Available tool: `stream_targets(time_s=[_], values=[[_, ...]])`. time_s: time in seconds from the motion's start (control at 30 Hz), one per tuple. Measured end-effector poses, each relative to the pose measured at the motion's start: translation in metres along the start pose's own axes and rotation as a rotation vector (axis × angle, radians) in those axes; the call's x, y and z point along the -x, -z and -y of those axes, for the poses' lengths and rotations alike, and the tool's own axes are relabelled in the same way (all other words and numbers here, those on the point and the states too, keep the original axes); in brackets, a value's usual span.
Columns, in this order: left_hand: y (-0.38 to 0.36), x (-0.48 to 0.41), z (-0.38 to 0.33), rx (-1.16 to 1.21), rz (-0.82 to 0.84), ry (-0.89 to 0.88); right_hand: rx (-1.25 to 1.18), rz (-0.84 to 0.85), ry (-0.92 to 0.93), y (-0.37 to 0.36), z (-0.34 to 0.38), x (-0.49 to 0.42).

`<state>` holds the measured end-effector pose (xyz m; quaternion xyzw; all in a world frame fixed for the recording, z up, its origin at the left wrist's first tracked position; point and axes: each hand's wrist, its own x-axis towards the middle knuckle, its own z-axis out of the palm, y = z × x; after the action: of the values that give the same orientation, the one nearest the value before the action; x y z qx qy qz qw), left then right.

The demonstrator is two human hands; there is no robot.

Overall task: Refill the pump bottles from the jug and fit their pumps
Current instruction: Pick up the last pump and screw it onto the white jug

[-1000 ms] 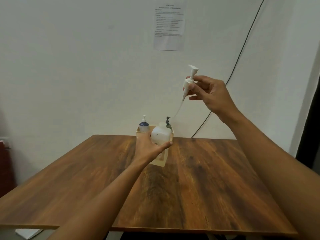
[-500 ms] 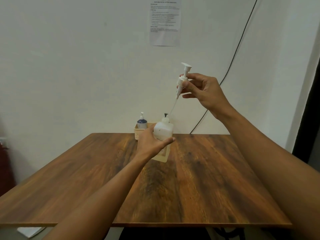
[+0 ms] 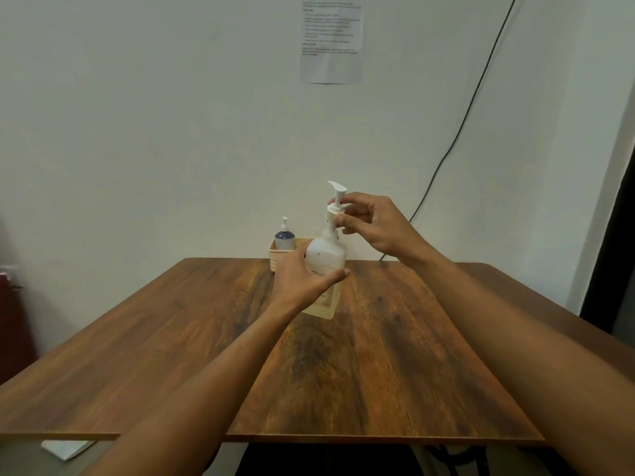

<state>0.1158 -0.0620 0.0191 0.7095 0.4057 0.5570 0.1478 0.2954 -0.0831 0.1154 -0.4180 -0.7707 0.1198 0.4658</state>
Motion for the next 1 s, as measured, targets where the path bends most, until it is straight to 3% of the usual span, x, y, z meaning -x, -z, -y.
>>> stream_targets(time_s=[1.0], values=[[-0.001,0.015,0.005,-0.006,0.033,0.082,0.113,0.126,-0.046,-0.016,-0.05,0.002]])
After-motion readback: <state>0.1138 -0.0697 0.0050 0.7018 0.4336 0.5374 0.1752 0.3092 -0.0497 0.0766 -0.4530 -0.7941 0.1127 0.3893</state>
